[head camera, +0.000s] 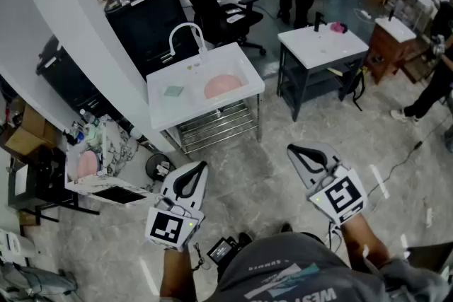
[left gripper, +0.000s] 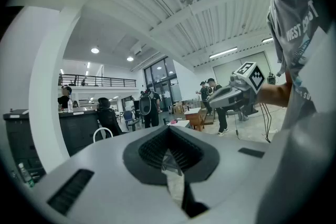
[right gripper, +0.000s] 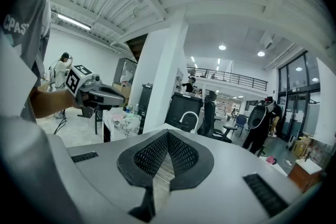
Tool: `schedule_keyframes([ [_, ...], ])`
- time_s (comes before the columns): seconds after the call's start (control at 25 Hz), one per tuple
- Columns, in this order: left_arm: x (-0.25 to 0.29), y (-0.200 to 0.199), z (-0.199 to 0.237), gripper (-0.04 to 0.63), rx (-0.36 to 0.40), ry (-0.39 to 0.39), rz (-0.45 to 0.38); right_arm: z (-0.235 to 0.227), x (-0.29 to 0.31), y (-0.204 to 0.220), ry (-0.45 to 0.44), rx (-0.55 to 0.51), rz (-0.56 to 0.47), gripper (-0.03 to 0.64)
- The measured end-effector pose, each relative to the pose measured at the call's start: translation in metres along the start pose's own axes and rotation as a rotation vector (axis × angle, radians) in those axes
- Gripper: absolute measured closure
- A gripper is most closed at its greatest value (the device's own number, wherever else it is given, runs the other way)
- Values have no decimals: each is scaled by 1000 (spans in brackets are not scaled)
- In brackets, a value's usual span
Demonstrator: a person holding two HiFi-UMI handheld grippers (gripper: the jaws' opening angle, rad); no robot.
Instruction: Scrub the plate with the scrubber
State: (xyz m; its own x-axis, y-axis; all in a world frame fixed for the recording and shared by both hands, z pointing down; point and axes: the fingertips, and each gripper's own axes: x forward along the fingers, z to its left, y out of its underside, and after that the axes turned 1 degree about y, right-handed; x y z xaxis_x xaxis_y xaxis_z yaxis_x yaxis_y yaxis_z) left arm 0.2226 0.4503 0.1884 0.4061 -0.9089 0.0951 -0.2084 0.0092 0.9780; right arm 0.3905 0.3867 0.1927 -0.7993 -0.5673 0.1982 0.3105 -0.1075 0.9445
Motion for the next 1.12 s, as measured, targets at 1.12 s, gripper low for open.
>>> schedule_keyframes([
  [1.12, -28, 20, 49, 592, -26, 72, -41, 29, 35, -13, 113, 25, 13, 586],
])
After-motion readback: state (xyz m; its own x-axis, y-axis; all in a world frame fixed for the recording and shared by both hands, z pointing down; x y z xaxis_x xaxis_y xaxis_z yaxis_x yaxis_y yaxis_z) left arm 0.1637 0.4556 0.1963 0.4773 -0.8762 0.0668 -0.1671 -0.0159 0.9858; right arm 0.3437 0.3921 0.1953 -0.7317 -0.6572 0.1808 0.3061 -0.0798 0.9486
